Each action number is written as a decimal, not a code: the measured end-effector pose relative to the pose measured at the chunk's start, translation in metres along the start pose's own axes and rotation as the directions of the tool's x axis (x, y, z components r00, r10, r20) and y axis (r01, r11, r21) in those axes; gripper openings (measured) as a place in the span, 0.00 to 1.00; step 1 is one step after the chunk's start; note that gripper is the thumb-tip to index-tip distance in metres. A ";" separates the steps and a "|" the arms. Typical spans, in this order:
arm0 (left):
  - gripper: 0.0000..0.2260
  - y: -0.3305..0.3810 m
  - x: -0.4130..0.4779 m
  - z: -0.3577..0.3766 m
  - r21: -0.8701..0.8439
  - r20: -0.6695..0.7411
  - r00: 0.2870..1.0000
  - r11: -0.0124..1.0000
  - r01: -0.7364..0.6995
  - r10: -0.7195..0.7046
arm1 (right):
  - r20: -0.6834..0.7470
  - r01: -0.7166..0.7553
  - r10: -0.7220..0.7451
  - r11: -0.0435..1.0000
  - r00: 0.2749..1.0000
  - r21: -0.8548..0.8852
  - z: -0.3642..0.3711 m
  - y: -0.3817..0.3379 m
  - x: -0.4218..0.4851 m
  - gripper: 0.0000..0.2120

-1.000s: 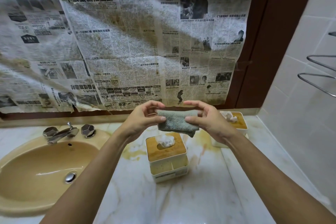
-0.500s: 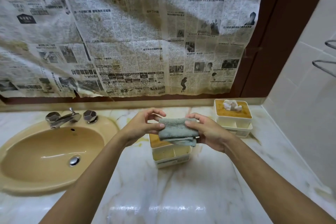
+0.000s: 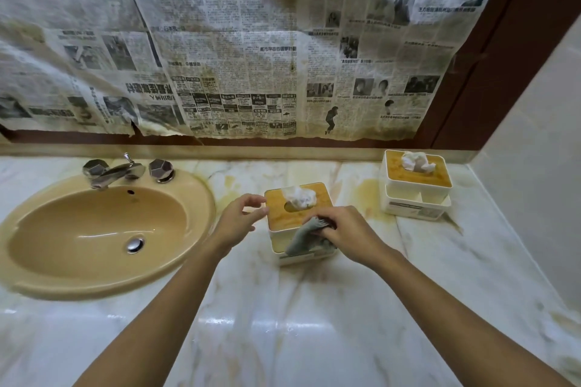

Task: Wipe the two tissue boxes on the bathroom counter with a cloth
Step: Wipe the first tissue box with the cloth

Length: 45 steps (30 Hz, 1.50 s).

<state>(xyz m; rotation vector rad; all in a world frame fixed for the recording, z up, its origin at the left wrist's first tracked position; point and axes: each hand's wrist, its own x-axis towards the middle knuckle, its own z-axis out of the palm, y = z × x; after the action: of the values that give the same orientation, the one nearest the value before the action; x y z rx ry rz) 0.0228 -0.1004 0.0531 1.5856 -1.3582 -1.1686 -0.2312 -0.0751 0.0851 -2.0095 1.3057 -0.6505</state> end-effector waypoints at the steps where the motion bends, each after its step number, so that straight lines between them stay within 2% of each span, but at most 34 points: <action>1: 0.13 -0.006 0.003 0.002 0.010 -0.007 1.000 1.000 0.009 -0.009 | -0.001 0.003 -0.003 0.999 1.000 -0.050 0.005 -0.001 0.002 0.18; 5: 0.19 -0.028 0.015 0.011 0.093 0.017 1.000 0.996 -0.006 0.004 | -0.056 0.024 -0.033 0.989 0.998 -0.143 0.026 -0.006 0.012 0.20; 7: 0.20 -0.034 0.017 0.013 0.085 0.011 1.000 0.996 -0.011 0.010 | 0.003 0.060 -0.061 0.981 0.998 -0.184 0.039 -0.001 0.015 0.18; 10: 0.23 -0.038 0.017 0.012 0.052 0.019 0.999 0.998 -0.027 0.026 | 0.133 0.071 -0.040 0.970 0.990 -0.231 0.057 0.009 0.012 0.09; 12: 0.24 -0.040 0.017 0.011 0.047 0.024 0.999 0.998 -0.036 0.035 | 0.098 0.056 -0.029 0.959 0.995 -0.277 0.065 0.017 0.009 0.10; 14: 0.24 -0.042 0.015 0.010 0.034 0.024 0.999 0.999 -0.037 0.036 | -0.005 -0.004 0.003 0.982 1.000 -0.186 0.067 0.020 0.006 0.11; 16: 0.25 -0.044 0.014 0.011 0.010 0.021 0.999 0.999 -0.034 0.034 | -0.109 -0.051 0.053 0.999 0.993 0.015 0.067 0.018 0.005 0.10; 19: 0.25 -0.045 0.013 0.012 -0.011 0.019 0.999 0.999 -0.032 0.033 | -0.141 -0.081 0.098 0.989 0.985 0.122 0.067 0.013 0.004 0.11; 24: 0.26 -0.046 0.015 0.008 -0.009 0.032 0.999 0.999 -0.038 0.038 | -0.107 0.055 -0.059 0.998 0.993 -0.040 0.070 0.014 0.005 0.12; 27: 0.26 -0.048 0.016 0.006 -0.007 0.038 0.999 0.999 -0.038 0.038 | -0.117 0.085 -0.098 0.990 0.988 -0.111 0.076 0.015 0.006 0.13; 32: 0.26 -0.047 0.017 0.006 -0.010 0.040 0.998 0.999 -0.040 0.041 | -0.120 0.153 -0.193 0.947 0.974 -0.282 0.090 0.020 0.010 0.06; 36: 0.27 -0.047 0.018 0.005 -0.014 0.040 0.999 0.999 -0.036 0.036 | -0.330 0.106 -0.197 0.956 0.923 -0.273 0.084 0.013 0.017 0.05; 38: 0.27 -0.047 0.018 0.005 -0.018 0.040 0.999 0.999 -0.032 0.033 | -0.383 0.084 -0.197 0.952 0.902 -0.294 0.082 0.012 0.020 0.05; 42: 0.27 -0.046 0.018 0.005 -0.022 0.039 0.999 0.999 -0.028 0.028 | -0.268 0.089 -0.198 0.925 0.943 -0.369 0.098 0.016 0.013 0.04; 45: 0.27 -0.045 0.017 0.005 -0.014 0.043 0.999 0.999 -0.029 0.030 | -0.221 0.034 -0.102 0.956 0.970 -0.290 0.101 0.015 0.013 0.02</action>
<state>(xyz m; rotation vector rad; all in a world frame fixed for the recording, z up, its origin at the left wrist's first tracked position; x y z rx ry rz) 0.0334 -0.1096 0.0064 1.5335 -1.3942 -1.1983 -0.1646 -0.0660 0.0069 -2.2716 1.5479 -0.7895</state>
